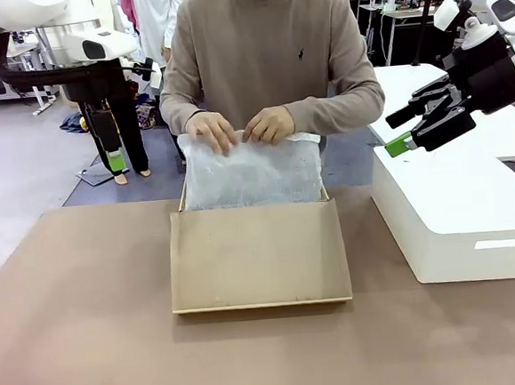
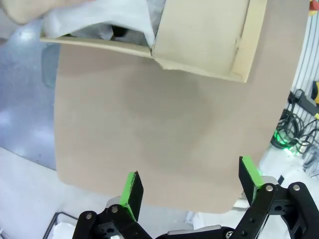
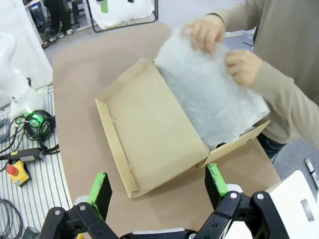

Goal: Pack the shoes into the box.
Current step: Close the Shoes Box.

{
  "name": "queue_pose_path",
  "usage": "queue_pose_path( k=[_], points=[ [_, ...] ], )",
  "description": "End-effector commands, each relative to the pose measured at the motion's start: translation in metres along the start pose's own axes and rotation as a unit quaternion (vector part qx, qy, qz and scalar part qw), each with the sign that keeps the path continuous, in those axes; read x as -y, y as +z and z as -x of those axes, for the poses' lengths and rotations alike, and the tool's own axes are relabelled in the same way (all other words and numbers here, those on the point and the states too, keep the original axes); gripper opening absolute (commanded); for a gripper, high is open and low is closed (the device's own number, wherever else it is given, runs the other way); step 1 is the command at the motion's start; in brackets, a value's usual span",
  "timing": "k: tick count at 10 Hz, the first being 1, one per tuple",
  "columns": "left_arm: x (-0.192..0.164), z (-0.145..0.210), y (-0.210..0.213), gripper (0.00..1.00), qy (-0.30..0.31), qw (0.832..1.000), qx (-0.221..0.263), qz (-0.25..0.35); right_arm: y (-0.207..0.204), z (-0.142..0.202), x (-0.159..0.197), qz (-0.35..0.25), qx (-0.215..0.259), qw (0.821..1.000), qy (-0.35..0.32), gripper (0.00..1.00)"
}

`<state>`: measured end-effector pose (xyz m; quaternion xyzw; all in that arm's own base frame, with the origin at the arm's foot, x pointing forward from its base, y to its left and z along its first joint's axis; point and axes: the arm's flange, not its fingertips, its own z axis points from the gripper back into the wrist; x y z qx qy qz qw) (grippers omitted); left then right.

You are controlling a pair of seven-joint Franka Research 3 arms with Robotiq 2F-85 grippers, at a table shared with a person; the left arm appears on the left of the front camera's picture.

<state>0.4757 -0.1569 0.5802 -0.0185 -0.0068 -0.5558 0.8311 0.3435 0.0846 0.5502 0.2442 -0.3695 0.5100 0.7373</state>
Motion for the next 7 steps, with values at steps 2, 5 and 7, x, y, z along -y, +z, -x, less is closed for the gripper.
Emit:
queue_pose_path(
  k=[2, 5, 7],
  points=[
    [-0.012, 0.036, -0.001, 1.0, -0.099, 0.995, 0.017, -0.014, -0.003, 0.0, 0.003, -0.004, 0.018, 1.0, 0.013, 1.0],
    [-0.033, 0.06, -0.011, 1.0, -0.179, 0.983, 0.004, -0.039, -0.003, 0.0, 0.003, -0.004, 0.018, 1.0, 0.013, 1.0],
    [-0.048, 0.066, -0.022, 1.0, -0.182, 0.982, 0.031, -0.032, -0.003, 0.0, 0.003, -0.004, 0.018, 1.0, 0.013, 1.0]
  ],
)
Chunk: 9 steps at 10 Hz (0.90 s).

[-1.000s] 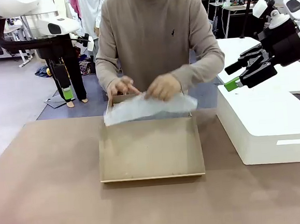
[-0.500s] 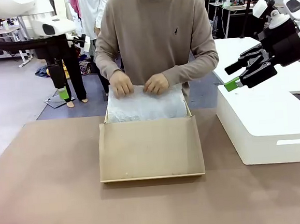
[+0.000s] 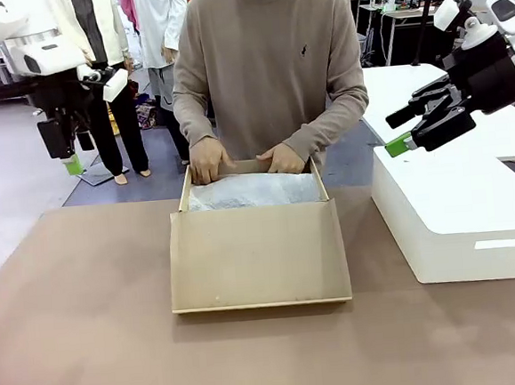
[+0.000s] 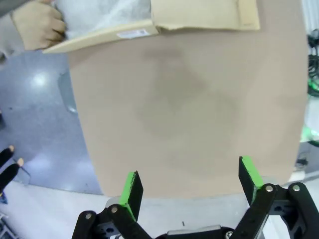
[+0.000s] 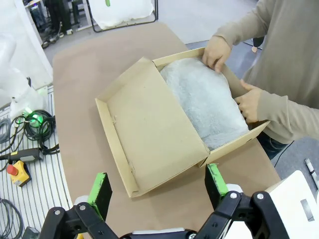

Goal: Pack the shoes into the box.
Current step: Close the Shoes Box.

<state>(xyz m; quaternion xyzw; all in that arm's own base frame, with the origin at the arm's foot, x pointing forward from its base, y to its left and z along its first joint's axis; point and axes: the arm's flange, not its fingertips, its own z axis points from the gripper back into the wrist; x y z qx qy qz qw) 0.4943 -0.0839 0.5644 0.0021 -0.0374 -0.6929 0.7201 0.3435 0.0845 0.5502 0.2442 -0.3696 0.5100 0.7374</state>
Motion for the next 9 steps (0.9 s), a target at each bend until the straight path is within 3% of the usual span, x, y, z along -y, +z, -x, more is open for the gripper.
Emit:
queue_pose_path(
  k=[1, 5, 6, 9],
  points=[
    [-0.0024, 0.0094, -0.012, 0.88, -0.017, 0.999, 0.034, -0.004, -0.0035, 0.0, 0.0029, -0.004, 0.018, 1.0, 0.013, 1.0],
    [-0.0025, 0.0104, -0.0146, 0.09, 0.001, 0.999, 0.039, 0.012, -0.0035, 0.0, 0.0029, -0.004, 0.018, 1.0, 0.013, 1.0],
    [-0.0038, 0.009, -0.0136, 0.0, 0.001, 0.999, 0.039, 0.013, -0.0035, 0.0, 0.0029, -0.004, 0.018, 1.0, 0.013, 1.0],
    [-0.0019, 0.0085, -0.0122, 0.0, -0.002, 0.999, 0.042, 0.013, -0.0035, 0.0, 0.0029, -0.004, 0.018, 1.0, 0.013, 1.0]
  ],
)
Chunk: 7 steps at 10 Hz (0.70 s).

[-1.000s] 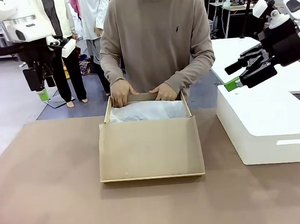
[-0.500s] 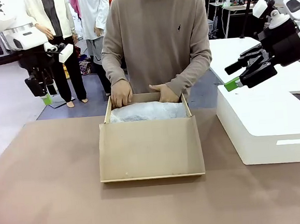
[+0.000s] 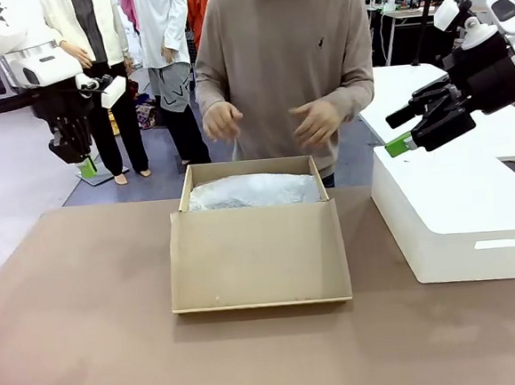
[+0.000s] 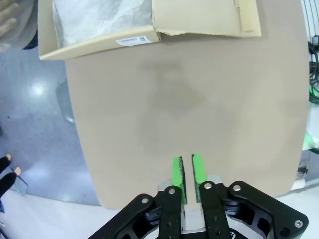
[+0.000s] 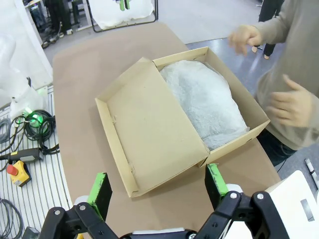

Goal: Pack the shoes into the box.
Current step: Close the Shoes Box.

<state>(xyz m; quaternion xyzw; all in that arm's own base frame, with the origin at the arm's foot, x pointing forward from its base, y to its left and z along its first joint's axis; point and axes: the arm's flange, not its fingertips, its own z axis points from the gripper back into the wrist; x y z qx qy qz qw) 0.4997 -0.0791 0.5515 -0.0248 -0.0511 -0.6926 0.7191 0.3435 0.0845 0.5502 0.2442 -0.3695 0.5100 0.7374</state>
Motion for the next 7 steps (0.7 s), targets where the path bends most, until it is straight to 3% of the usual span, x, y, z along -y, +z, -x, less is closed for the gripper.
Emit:
queue_pose_path(
  k=[1, 6, 7],
  points=[
    [0.0036, 0.0028, 0.0015, 0.0, -0.003, 1.0, 0.017, 0.003, -0.0035, -0.0001, 0.0028, -0.004, 0.018, 1.0, 0.013, 1.0],
    [0.0049, -0.0012, 0.0078, 0.0, -0.004, 0.999, 0.039, -0.001, -0.0035, -0.0001, 0.0028, -0.004, 0.018, 1.0, 0.013, 1.0],
    [0.0055, -0.0031, 0.0091, 0.0, 0.028, 0.999, 0.022, 0.001, -0.0035, -0.0001, 0.0028, -0.004, 0.018, 1.0, 0.013, 1.0]
  ],
)
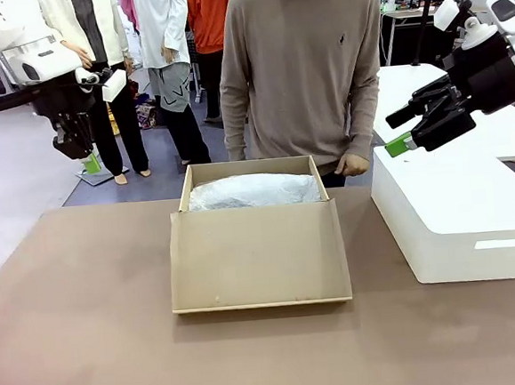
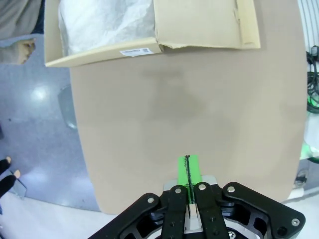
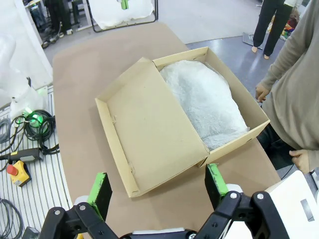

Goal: Pack the shoes into the box.
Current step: Close the Shoes Box.

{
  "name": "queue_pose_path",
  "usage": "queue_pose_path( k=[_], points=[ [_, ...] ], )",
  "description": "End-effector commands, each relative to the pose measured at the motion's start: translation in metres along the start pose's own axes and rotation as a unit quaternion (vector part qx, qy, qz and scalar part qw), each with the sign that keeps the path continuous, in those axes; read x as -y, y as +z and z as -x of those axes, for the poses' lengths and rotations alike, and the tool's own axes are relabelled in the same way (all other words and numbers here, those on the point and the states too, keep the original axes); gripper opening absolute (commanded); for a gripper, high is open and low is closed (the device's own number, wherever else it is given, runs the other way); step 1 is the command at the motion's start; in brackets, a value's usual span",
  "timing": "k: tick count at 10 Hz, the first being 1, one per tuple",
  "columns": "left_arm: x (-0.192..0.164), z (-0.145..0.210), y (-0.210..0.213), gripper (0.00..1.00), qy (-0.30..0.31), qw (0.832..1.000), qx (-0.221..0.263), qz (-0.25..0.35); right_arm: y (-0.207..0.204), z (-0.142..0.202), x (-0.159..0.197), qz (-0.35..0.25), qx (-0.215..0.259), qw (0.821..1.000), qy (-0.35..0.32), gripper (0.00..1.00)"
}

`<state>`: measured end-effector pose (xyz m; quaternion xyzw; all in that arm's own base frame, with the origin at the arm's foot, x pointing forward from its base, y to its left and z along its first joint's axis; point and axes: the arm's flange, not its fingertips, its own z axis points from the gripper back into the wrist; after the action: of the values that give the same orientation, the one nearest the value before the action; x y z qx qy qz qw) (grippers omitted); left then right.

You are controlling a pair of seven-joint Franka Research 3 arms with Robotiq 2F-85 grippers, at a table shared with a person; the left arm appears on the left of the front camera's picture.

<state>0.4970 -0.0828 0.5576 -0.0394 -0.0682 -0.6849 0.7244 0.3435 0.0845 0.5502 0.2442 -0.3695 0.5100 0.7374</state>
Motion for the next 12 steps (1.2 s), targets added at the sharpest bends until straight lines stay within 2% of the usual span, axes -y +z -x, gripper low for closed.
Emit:
queue_pose_path(
  k=[1, 6, 8, 12],
  points=[
    [0.0, 0.0, 0.0, 0.0, -0.006, 1.0, 0.0, 0.0, -0.004, 0.0, 0.003, -0.004, 0.018, 1.0, 0.013, 1.0],
    [0.0, -0.002, -0.002, 0.0, -0.002, 1.0, -0.001, 0.002, -0.004, 0.0, 0.003, -0.004, 0.018, 1.0, 0.013, 1.0],
    [-0.014, 0.01, -0.016, 0.0, 0.043, 0.997, 0.058, 0.014, -0.004, 0.0, 0.003, -0.004, 0.018, 1.0, 0.013, 1.0],
    [-0.034, 0.035, -0.056, 0.0, 0.092, 0.984, 0.134, 0.069, -0.004, 0.0, 0.003, -0.004, 0.018, 1.0, 0.013, 1.0]
  ],
)
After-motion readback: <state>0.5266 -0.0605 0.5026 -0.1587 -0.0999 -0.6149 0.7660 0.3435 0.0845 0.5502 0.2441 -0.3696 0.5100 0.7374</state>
